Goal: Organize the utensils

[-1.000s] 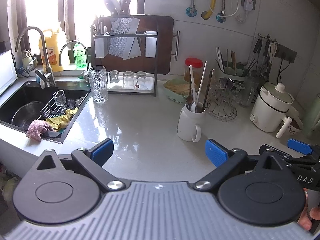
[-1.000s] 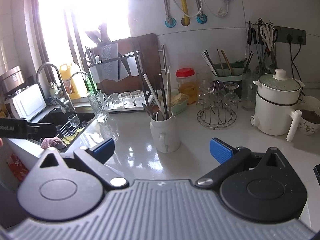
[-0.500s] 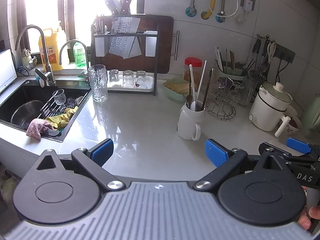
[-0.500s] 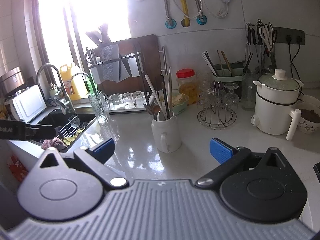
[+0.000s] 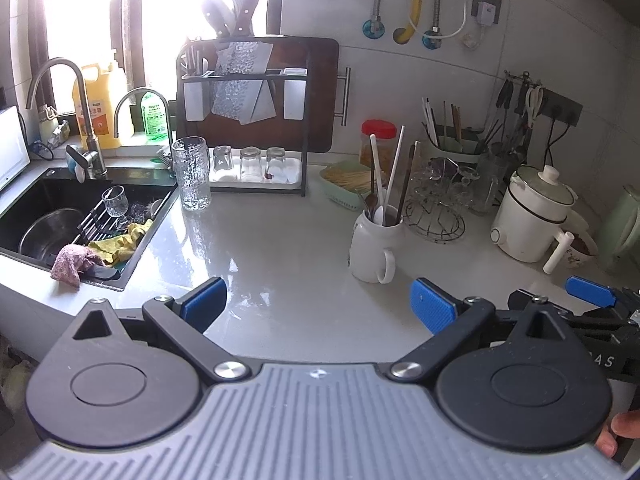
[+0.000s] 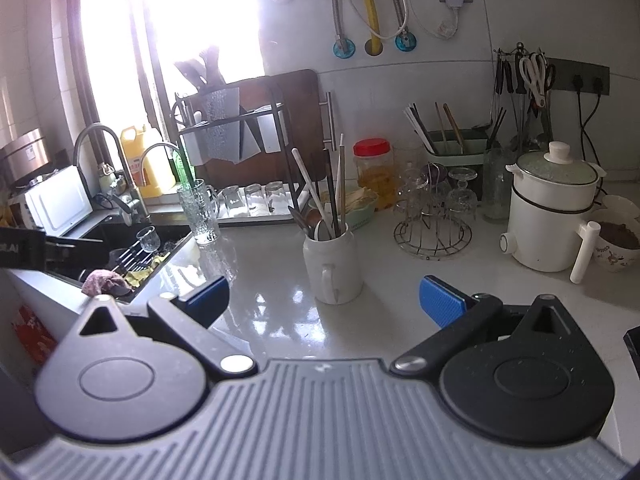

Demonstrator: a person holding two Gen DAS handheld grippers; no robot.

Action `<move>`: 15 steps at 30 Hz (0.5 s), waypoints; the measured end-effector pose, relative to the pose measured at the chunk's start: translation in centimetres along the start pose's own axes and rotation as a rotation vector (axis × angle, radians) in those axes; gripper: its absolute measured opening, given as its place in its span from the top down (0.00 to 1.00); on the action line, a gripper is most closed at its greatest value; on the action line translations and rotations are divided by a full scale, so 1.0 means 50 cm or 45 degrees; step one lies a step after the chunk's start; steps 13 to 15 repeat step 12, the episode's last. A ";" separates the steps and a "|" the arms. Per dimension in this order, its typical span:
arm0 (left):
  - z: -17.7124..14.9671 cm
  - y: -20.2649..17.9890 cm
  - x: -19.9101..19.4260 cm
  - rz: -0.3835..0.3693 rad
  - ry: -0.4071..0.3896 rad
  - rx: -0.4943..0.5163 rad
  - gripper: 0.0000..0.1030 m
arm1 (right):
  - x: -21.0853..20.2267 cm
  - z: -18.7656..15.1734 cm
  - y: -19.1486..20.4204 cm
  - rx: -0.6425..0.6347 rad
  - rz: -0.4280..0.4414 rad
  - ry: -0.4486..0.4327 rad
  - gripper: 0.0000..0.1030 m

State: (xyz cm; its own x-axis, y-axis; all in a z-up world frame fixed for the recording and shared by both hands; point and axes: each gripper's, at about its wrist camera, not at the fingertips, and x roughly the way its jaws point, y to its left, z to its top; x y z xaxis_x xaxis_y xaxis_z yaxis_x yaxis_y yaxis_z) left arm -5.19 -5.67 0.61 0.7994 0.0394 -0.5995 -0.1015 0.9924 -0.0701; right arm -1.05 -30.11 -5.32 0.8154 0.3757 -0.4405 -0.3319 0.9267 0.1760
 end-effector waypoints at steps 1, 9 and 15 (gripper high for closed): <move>-0.001 -0.001 -0.002 -0.003 -0.005 0.003 0.03 | -0.002 0.000 0.000 0.002 -0.001 -0.004 0.00; -0.009 -0.008 -0.009 0.000 0.004 0.008 0.02 | -0.010 -0.002 -0.001 -0.001 -0.003 -0.011 0.00; -0.009 -0.009 -0.010 0.000 0.001 0.010 0.02 | -0.012 -0.002 -0.003 0.003 -0.002 -0.013 0.00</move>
